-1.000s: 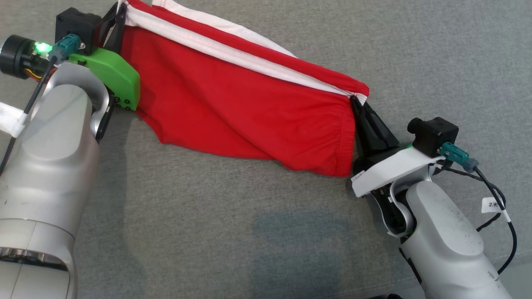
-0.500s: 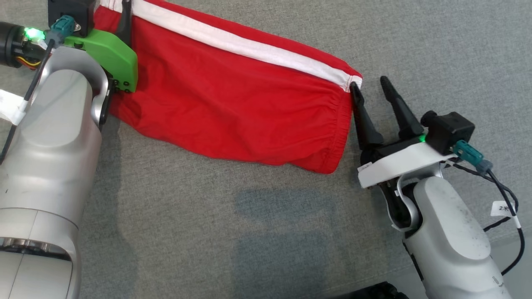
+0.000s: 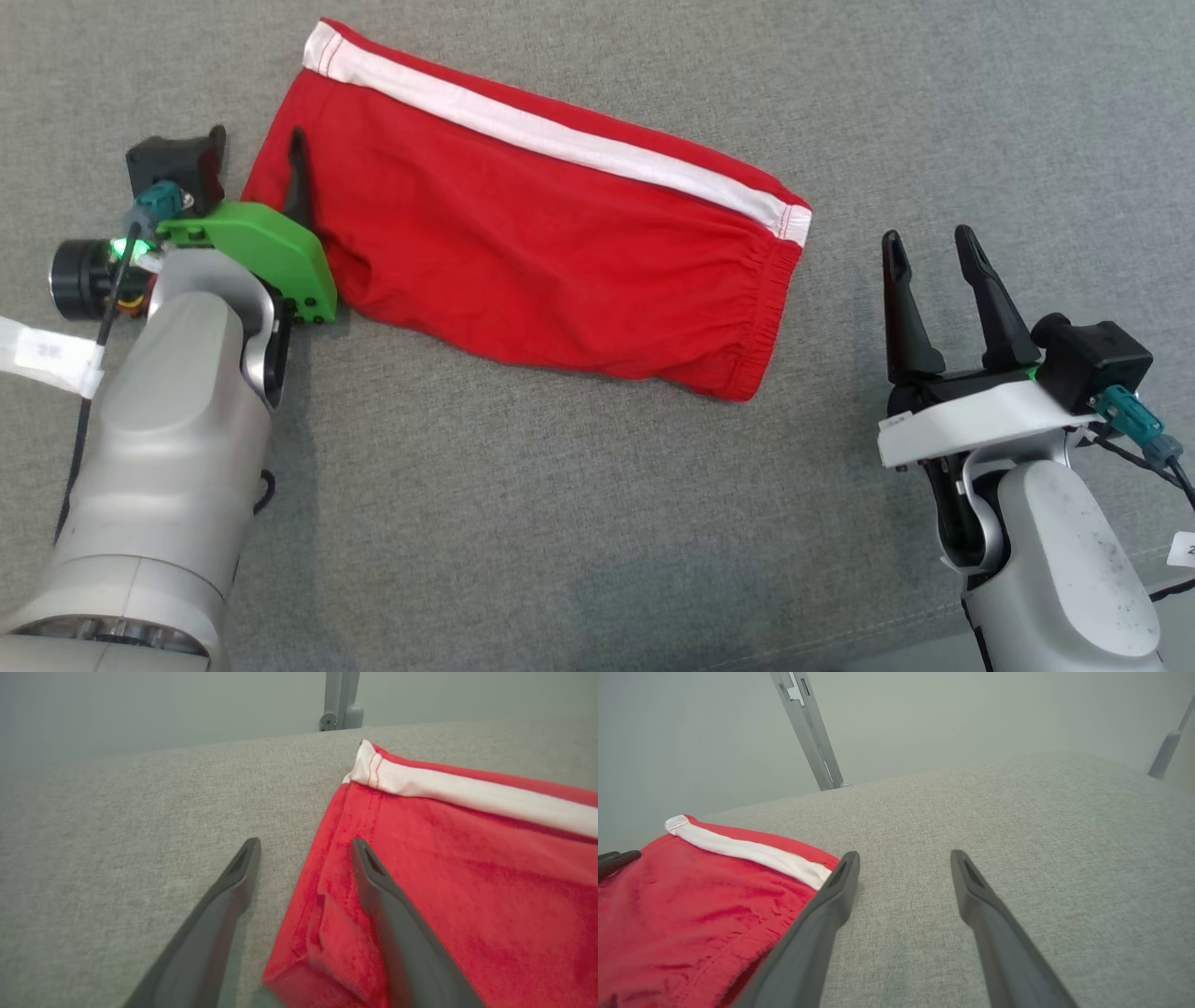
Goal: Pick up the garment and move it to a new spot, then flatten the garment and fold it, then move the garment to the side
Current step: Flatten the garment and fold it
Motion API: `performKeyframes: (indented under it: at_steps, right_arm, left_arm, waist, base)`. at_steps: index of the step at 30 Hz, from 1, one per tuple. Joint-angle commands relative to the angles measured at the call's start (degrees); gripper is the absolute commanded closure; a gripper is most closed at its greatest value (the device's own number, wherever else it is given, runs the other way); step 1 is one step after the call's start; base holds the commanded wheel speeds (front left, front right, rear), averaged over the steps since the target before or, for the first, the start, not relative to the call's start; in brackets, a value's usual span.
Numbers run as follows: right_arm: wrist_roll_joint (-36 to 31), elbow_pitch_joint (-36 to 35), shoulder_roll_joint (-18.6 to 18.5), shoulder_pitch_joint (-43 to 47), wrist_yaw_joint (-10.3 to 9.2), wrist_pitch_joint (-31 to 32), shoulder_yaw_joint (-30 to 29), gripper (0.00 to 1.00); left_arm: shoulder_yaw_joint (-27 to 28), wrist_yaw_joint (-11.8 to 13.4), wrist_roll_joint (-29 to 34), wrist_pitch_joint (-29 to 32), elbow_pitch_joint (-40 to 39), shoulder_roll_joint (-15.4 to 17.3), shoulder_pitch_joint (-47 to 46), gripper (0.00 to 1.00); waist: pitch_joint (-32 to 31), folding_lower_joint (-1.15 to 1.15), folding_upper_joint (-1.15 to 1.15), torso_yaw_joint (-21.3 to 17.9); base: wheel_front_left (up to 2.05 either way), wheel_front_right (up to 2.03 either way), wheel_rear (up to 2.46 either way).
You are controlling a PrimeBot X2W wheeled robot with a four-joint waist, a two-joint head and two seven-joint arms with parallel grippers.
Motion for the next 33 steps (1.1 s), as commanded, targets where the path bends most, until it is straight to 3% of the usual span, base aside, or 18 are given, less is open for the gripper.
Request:
performKeyframes:
  at_steps: [1,3,4,5,6,11,20,28,29,30,31,33]
  right_arm:
    - [0.7,0.1,-0.1,0.7,-0.08,0.0,-0.3,0.00]
    - [0.5,0.1,-0.1,1.0,-0.08,0.0,-0.4,0.00]
    - [0.5,0.2,-0.1,1.1,-0.08,0.0,-0.5,0.00]
    - [0.3,0.1,-0.1,1.2,-0.08,0.0,-0.6,0.00]
    - [0.3,0.1,-0.1,1.2,-0.08,0.0,-0.7,0.00]
    - [-0.1,-0.4,-0.1,2.2,-0.08,0.0,-1.5,0.00]
    - [-0.3,1.6,-0.1,6.7,-0.08,0.0,-2.7,0.00]
    - [-1.0,3.3,-0.1,9.3,-0.08,0.0,-1.8,0.00]
    - [-1.2,3.4,-0.1,9.6,-0.08,0.0,-1.5,0.00]
    - [-1.3,3.7,-0.1,9.9,-0.08,0.0,-1.2,0.00]
    - [-1.4,3.9,-0.1,10.0,-0.08,0.0,-1.1,0.00]
    - [-1.7,4.0,-0.1,10.1,-0.08,0.0,-0.9,0.00]
  left_arm:
    - [0.4,-0.1,-0.7,0.3,0.9,-0.6,1.3,0.00]
    - [0.7,-0.5,-1.6,0.1,2.2,-0.8,2.4,0.00]
    - [0.8,-0.9,-1.9,0.2,2.9,-1.0,3.0,0.28]
    - [1.0,-1.3,-2.4,0.2,3.5,-1.3,3.7,0.73]
    - [1.0,-1.5,-2.5,0.3,4.0,-1.6,4.2,1.00]
    - [2.0,-1.1,-3.5,0.1,3.5,-2.4,7.1,1.00]
    - [7.3,2.9,-4.4,0.0,-6.6,-3.7,20.1,1.00]
    - [10.1,4.3,-3.0,0.0,-12.8,-5.0,30.6,1.00]
    - [10.6,4.6,-2.4,0.0,-14.2,-5.1,31.6,0.95]
    - [11.2,4.9,-1.7,0.0,-15.5,-5.3,32.9,0.56]
    - [11.6,5.0,-1.1,0.0,-16.5,-5.4,34.2,0.00]
    - [12.2,5.3,0.3,0.0,-19.1,-5.6,35.8,0.00]
  waist:
    - [-1.5,0.00,0.12,0.0]
    - [-2.1,0.00,0.12,-0.3]
    - [-2.4,0.00,0.12,-0.4]
    - [-2.7,0.00,0.12,-0.5]
    - [-3.1,0.00,0.12,-0.6]
    - [-6.4,0.00,0.12,-0.5]
    - [-15.7,0.00,0.12,1.8]
    - [-20.0,0.00,0.12,2.2]
    - [-20.1,0.00,0.12,2.2]
    - [-20.3,0.00,0.12,2.2]
    - [-20.4,0.00,0.12,2.3]
    - [-20.5,0.00,0.12,2.6]
  base:
    - [0.00,0.00,0.00]
    - [0.00,0.00,0.00]
    - [0.00,0.00,0.00]
    - [0.00,0.00,0.00]
    - [0.00,0.00,0.00]
    - [0.00,0.00,0.00]
    - [0.00,0.00,0.00]
    - [0.00,0.00,0.00]
    - [0.00,0.00,0.00]
    - [0.00,0.00,0.00]
    - [0.00,0.00,0.00]
    - [0.00,0.00,0.00]
